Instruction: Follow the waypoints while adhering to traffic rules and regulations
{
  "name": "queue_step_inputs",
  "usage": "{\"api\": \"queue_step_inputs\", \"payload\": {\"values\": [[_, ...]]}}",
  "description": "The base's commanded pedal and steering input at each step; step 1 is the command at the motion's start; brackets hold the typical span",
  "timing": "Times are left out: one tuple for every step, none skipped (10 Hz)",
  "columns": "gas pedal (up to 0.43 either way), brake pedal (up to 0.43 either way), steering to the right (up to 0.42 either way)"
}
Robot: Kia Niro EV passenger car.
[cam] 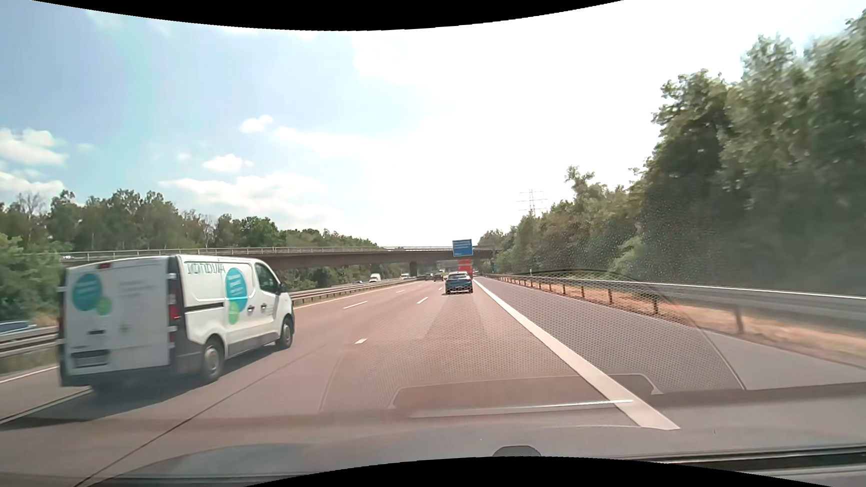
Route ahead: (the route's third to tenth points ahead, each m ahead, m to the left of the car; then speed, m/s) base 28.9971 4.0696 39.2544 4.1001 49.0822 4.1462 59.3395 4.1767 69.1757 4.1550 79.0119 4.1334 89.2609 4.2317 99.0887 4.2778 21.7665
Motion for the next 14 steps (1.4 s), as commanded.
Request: {"api": "queue_step_inputs", "payload": {"values": [[0.157, 0.0, -0.004], [0.157, 0.0, -0.004], [0.157, 0.0, -0.005], [0.157, 0.0, -0.005], [0.157, 0.0, -0.006], [0.157, 0.0, -0.006], [0.157, 0.0, -0.006], [0.157, 0.0, -0.006], [0.157, 0.0, -0.005], [0.157, 0.0, -0.005], [0.157, 0.0, -0.005], [0.157, 0.0, -0.005], [0.157, 0.0, -0.005], [0.157, 0.0, -0.004]]}}
